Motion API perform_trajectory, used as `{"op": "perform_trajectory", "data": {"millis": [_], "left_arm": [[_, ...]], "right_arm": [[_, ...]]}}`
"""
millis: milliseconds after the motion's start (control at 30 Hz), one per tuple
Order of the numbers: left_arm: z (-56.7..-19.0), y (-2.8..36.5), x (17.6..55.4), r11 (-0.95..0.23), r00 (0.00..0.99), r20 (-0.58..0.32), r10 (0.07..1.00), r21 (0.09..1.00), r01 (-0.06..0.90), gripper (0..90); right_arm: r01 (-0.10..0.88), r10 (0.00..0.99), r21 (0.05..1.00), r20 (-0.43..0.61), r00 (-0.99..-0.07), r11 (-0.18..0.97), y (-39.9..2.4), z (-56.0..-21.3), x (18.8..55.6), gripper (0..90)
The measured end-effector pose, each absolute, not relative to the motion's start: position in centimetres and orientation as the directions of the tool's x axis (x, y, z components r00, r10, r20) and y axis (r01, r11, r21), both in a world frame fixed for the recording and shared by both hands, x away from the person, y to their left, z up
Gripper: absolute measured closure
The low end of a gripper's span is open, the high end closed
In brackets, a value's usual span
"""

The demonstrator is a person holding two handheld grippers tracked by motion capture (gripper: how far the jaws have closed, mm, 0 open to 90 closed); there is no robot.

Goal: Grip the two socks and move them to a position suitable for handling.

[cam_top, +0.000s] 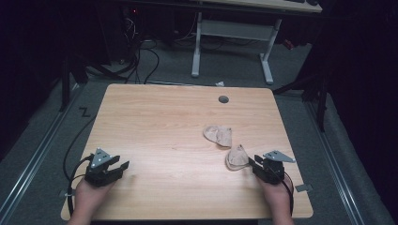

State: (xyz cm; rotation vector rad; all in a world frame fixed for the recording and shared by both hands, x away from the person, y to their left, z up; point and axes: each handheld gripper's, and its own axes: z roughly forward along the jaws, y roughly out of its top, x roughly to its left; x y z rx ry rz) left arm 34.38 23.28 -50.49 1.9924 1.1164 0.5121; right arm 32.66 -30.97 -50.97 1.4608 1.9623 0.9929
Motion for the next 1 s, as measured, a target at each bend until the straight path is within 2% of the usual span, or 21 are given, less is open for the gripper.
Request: {"op": "perform_trajectory", "data": {"millis": [167,267,400,500,600,933,1000], "left_arm": [[-50.6,22.4,34.7,-0.324,0.533,-0.002,0.846,0.793,0.517,48.3],[-50.8,21.8,34.9,-0.330,0.555,-0.019,0.831,0.787,0.521,46.5],[-50.7,21.8,34.9,-0.324,0.557,-0.025,0.830,0.791,0.518,46.1],[-50.6,22.3,34.8,-0.290,0.553,-0.065,0.831,0.798,0.529,46.4],[-50.4,22.9,34.6,-0.261,0.539,-0.083,0.838,0.807,0.530,46.9],[-50.2,23.3,34.2,-0.262,0.531,-0.060,0.845,0.820,0.510,42.6],[-50.3,23.4,34.2,-0.253,0.527,-0.065,0.847,0.823,0.508,41.0]], "right_arm": [[0.591,0.945,0.785,0.023,-0.326,0.185,-30.8,-50.9,32.2,65.9],[0.602,0.943,0.776,0.028,-0.331,0.189,-30.6,-51.2,31.9,60.6],[0.600,0.940,0.776,0.026,-0.340,0.195,-30.5,-51.2,31.8,57.9],[0.588,0.941,0.786,0.027,-0.339,0.189,-30.3,-51.0,31.7,56.1],[0.569,0.934,0.797,0.020,-0.356,0.200,-29.6,-50.6,32.2,62.4],[0.537,0.934,0.817,-0.005,-0.358,0.210,-28.8,-49.9,33.8,63.1],[0.520,0.941,0.827,-0.028,-0.337,0.211,-28.9,-49.3,34.3,66.5]]}}
